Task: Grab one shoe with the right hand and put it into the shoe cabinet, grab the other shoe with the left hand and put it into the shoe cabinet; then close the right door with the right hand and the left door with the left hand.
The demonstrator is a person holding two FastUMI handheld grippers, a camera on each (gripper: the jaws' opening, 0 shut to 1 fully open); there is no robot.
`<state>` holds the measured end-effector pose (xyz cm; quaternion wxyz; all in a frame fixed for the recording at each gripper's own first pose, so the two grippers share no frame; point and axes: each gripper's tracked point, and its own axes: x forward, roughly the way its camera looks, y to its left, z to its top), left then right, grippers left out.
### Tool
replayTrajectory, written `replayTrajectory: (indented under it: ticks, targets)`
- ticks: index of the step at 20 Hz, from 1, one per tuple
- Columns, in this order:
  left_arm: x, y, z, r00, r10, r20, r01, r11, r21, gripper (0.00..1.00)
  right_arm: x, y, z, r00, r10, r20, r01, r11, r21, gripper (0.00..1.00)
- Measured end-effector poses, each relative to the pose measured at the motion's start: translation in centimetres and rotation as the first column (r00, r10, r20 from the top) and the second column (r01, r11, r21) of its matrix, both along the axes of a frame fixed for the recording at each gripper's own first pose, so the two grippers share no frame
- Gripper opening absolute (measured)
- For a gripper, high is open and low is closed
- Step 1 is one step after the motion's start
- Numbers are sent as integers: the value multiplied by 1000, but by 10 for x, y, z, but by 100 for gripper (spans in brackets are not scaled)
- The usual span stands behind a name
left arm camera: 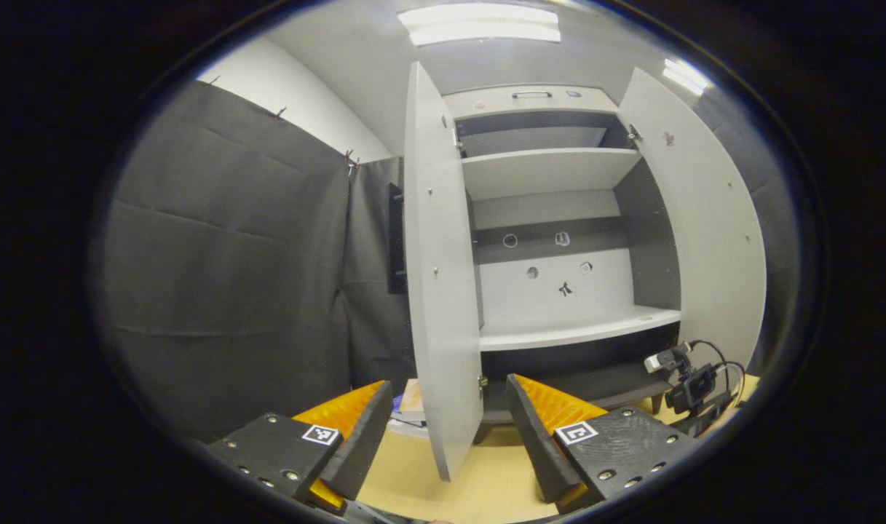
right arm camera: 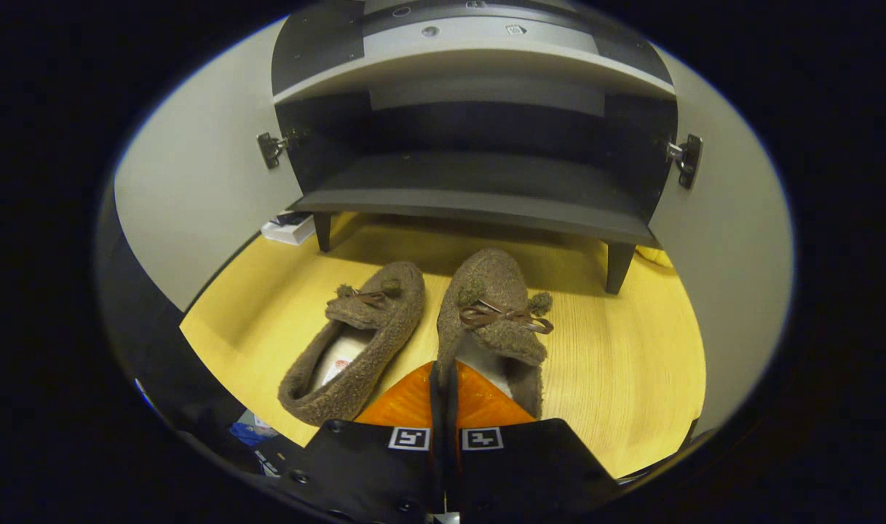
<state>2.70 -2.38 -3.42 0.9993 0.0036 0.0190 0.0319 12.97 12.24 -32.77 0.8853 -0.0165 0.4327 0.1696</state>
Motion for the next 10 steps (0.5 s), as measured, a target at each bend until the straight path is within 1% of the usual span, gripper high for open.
replayTrajectory:
  ticks: [1,2,5,10]
  targets:
    - [1,-4,1,1000,-11,4,11,1000,-1,96,2,0,10,1000,2,17,-2,1000,9,0]
    - [2,-9,2,1000,-22,8,22,1000,-2,96,4,0,22,999,2,35,-2,1000,22,2]
    - [5,-23,0,998,-60,7,60,998,-12,96,12,-1,62,996,5,89,-10,998,62,2]
    - [18,-46,0,993,-112,22,113,993,-21,96,30,-9,138,979,5,205,-26,994,104,2]
